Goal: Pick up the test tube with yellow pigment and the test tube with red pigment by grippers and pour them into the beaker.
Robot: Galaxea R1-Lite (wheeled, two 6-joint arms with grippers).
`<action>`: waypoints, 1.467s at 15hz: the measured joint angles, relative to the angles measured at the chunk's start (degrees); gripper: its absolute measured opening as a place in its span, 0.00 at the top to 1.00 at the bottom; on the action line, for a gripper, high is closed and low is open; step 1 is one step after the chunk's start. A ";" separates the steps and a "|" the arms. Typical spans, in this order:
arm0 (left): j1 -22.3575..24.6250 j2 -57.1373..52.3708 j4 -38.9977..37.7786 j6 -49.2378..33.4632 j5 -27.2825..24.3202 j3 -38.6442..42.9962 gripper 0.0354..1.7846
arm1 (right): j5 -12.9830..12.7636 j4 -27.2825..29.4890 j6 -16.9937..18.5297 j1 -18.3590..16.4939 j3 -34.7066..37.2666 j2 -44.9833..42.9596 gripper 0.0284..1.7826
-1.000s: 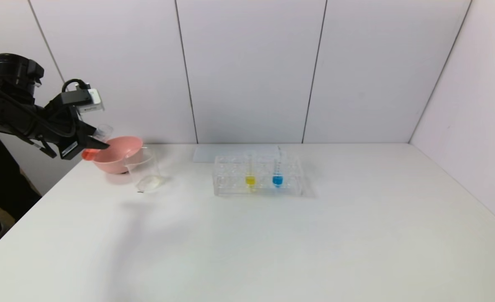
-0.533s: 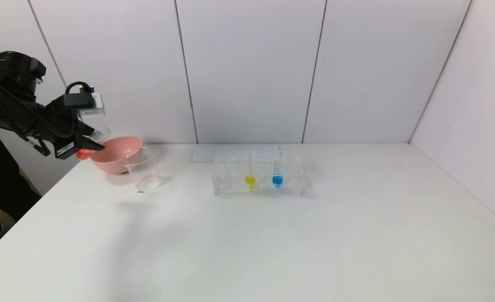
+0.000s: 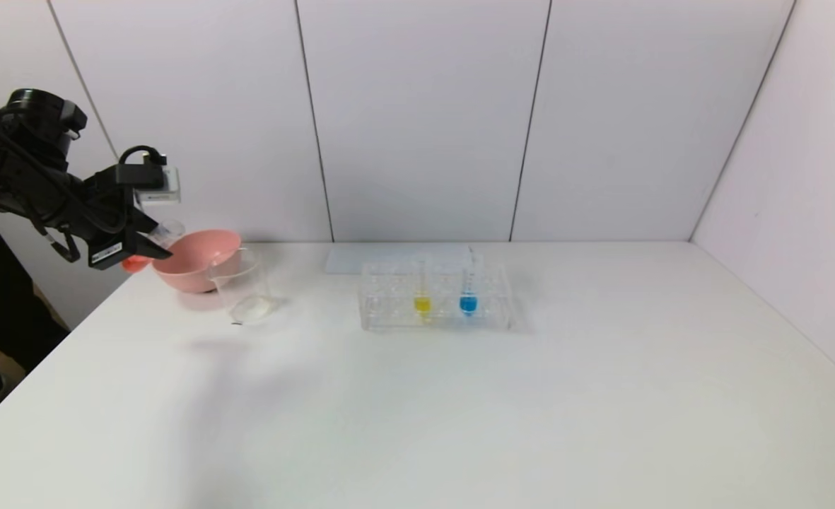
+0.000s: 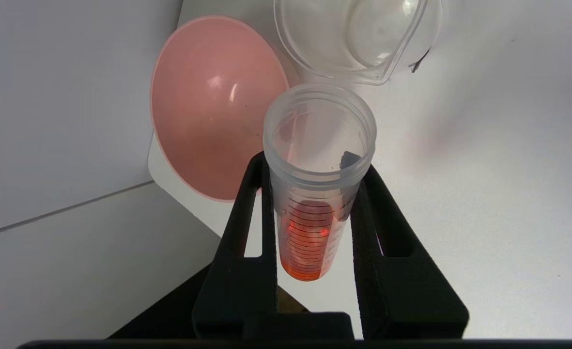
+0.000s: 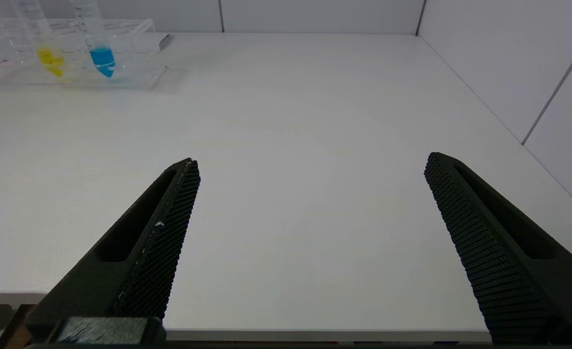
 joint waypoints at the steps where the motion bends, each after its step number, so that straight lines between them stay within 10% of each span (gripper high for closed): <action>1: -0.01 0.22 0.45 0.85 0.77 -0.55 0.76 | 0.00 0.00 0.02 0.00 0.00 0.00 0.05; 22: -2.18 2.54 1.57 4.27 6.30 -4.40 0.76 | 0.04 0.00 0.02 0.00 0.00 0.00 0.05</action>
